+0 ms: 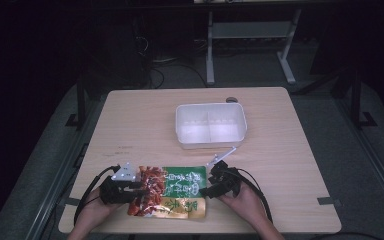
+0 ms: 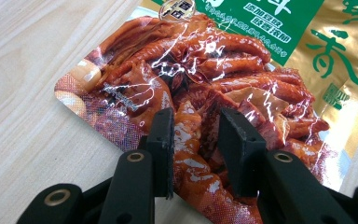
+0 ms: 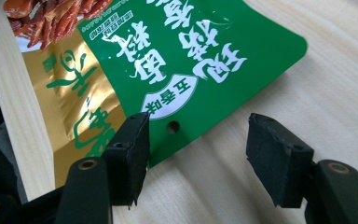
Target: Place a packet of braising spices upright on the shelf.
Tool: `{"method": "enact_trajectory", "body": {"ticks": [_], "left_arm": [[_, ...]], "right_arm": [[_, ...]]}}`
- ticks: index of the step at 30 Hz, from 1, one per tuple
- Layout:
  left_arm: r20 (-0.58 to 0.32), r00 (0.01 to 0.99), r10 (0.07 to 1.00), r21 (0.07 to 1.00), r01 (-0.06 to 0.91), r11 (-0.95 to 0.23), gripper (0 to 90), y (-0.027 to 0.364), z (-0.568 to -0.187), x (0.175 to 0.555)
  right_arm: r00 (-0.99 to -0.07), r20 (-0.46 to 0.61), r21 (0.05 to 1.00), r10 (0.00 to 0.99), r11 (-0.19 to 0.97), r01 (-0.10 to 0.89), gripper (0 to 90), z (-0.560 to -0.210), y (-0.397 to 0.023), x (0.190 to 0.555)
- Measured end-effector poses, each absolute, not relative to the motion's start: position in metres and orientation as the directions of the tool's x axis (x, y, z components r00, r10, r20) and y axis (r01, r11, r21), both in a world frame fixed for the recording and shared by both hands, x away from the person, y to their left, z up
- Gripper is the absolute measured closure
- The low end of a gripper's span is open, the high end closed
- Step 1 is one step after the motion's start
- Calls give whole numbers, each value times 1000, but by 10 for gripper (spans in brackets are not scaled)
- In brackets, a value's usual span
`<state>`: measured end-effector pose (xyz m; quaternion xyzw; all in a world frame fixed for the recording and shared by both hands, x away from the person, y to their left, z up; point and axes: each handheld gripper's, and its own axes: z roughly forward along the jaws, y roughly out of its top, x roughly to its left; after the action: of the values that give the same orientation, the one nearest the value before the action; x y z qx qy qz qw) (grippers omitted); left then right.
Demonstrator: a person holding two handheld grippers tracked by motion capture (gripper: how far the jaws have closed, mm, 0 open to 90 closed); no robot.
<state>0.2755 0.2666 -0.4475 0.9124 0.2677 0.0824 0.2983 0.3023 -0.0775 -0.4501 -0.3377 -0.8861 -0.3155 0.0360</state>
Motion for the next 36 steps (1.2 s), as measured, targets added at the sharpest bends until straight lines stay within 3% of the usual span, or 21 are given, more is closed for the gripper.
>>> {"method": "enact_trajectory", "body": {"ticks": [26, 36], "left_arm": [[-7, 845, 535, 587, 437, -681, 652, 267, -449, 276], [6, 848, 531, 588, 426, -688, 636, 265, -448, 276]], "right_arm": [[-782, 327, 522, 530, 589, 617, 432, -455, -63, 301], [-773, 359, 534, 523, 565, 629, 615, -457, -50, 304]]}}
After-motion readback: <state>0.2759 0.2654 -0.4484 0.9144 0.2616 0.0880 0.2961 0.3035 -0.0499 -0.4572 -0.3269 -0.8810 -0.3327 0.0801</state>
